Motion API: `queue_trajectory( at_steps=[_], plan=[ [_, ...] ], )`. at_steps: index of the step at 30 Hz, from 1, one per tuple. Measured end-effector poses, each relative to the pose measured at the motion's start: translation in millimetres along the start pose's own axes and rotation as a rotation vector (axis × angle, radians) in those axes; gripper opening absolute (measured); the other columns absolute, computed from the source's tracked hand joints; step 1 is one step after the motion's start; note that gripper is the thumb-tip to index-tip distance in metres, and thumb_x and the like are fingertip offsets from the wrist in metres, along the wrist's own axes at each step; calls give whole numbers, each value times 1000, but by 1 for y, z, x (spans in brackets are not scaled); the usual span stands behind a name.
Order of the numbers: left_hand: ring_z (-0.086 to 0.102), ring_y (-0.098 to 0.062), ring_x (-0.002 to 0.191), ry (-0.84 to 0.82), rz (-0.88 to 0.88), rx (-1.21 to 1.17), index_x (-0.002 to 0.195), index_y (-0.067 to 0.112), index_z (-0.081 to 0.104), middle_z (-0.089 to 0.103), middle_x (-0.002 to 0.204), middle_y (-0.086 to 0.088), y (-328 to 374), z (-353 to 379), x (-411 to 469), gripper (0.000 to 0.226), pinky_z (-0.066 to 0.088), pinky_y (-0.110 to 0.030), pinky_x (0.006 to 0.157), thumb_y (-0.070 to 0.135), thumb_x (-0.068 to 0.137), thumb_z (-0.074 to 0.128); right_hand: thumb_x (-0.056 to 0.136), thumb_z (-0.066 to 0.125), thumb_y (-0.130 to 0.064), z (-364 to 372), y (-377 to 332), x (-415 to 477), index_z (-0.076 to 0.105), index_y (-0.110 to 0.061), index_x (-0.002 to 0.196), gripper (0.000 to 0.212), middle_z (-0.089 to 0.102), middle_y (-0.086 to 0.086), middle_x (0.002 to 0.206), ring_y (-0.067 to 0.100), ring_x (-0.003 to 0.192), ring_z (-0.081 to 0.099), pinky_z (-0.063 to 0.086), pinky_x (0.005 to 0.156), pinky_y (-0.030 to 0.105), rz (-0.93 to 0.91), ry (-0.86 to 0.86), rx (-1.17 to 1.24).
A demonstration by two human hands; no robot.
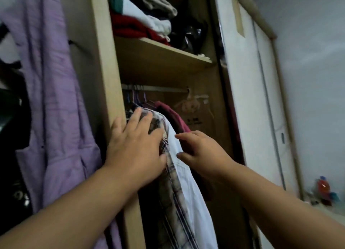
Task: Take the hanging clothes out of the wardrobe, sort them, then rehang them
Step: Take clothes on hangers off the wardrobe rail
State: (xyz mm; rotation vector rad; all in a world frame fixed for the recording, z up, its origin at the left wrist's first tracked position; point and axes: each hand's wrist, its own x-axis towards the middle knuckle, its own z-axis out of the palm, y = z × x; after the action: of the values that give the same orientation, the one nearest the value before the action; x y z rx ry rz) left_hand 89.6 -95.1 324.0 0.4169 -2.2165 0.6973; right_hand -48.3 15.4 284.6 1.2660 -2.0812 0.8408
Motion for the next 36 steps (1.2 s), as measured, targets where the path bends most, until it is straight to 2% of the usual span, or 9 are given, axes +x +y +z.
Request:
queue_trajectory(
  at_steps=[6,9,13,18,20,25,31,34,36],
  plan=[
    [-5,-24,146,146,-26,242,138,37,37,13,158,-1,-34,-21,59,55,-4,-54,114,50,87,48,91,59,-32,14,-9,88,45,-21,138,50,51,3,136,19,121,50,39,97,28,-102,-31,49],
    [1,-22,146,179,-42,305,135,38,41,20,156,2,-37,-26,76,45,-3,-55,112,39,90,46,90,58,-26,25,-9,128,54,-17,127,38,61,6,122,22,108,58,47,90,33,-101,-27,100],
    [8,-20,145,211,-64,358,132,39,45,28,153,6,-35,-20,81,44,-7,-54,110,41,88,47,93,53,-28,49,-3,178,56,-15,113,25,63,5,103,21,89,61,51,76,35,-26,-60,90],
    [48,-23,128,232,-77,386,99,36,71,65,121,3,-36,-18,81,34,10,-53,106,31,65,74,96,38,-14,79,2,217,57,-11,118,29,60,11,119,30,109,58,42,77,34,12,-96,-37],
    [54,-25,122,218,-81,370,91,34,73,69,111,3,-38,-16,82,34,15,-53,105,27,58,78,95,39,-9,78,-1,223,57,-11,123,33,57,11,129,29,115,56,47,85,37,17,-129,-41],
    [58,-23,116,270,-68,355,89,35,73,71,106,5,-39,-11,83,35,18,-54,104,27,55,79,91,42,-1,73,11,227,62,-11,111,29,66,9,111,30,100,63,54,83,42,12,-27,-30],
    [60,-22,113,285,-82,387,89,34,74,71,105,6,-39,-11,84,34,20,-56,103,31,55,80,90,41,-7,40,22,228,58,-16,101,22,68,9,97,30,89,64,51,68,38,29,115,61],
    [61,-23,112,273,-88,410,87,33,74,71,103,6,-38,-12,83,33,19,-55,103,29,55,80,92,44,-19,22,31,219,56,-19,87,13,68,10,96,32,91,63,46,65,34,25,128,98],
    [61,-22,111,259,-98,416,85,34,74,71,101,7,-38,-12,83,31,19,-54,103,29,55,80,93,45,-27,10,44,204,59,-18,90,17,68,10,98,32,94,62,46,66,34,2,149,88]
  ],
)
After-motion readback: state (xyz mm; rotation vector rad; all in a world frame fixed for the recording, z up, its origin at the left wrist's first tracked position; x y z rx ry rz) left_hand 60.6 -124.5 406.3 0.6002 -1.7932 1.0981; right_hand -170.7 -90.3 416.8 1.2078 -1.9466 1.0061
